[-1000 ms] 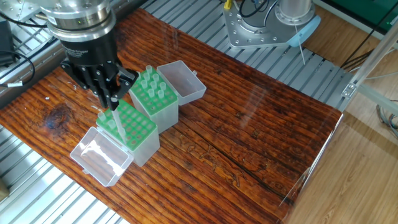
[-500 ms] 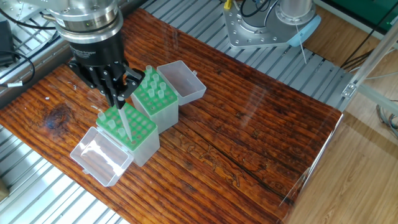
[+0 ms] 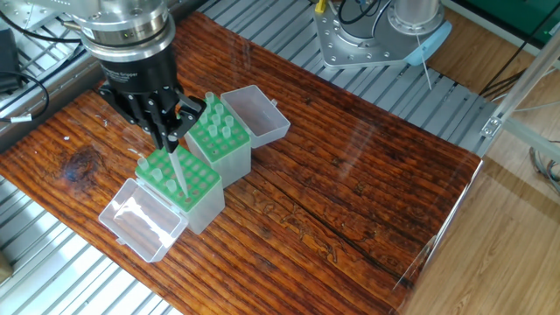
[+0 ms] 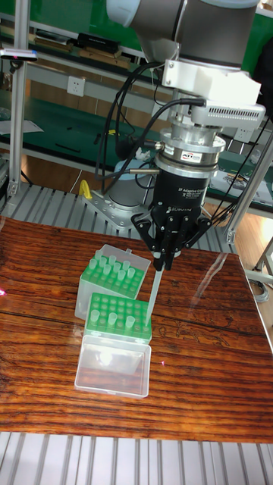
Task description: Transfer all large pipette tips from one holder to another
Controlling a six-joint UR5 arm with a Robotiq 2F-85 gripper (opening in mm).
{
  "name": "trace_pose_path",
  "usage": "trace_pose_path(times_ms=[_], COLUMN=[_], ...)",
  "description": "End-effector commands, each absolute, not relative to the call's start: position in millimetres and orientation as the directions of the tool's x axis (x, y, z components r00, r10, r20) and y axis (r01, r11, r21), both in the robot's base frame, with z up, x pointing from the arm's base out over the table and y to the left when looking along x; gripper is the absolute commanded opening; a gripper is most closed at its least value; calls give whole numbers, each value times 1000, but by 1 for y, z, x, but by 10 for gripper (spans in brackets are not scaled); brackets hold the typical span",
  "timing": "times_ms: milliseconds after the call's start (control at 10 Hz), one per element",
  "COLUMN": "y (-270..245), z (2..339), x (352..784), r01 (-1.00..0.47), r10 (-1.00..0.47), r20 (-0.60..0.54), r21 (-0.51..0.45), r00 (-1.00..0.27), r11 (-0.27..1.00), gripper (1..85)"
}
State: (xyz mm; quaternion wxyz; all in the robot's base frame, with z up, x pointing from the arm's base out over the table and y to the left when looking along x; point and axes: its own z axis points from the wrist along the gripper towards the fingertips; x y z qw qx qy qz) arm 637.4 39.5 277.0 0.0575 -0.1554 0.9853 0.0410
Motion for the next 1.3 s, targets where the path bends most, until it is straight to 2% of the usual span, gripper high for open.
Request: trace_pose_path(times_ms=[0,1200], y=[42,41], z=[277,272], x=[637,642], r01=[-314,-311], r10=[-303,-300], r20=[-124,-131], r21=[75,68], r00=[-945,-945], r11=[947,948], gripper=[103,107])
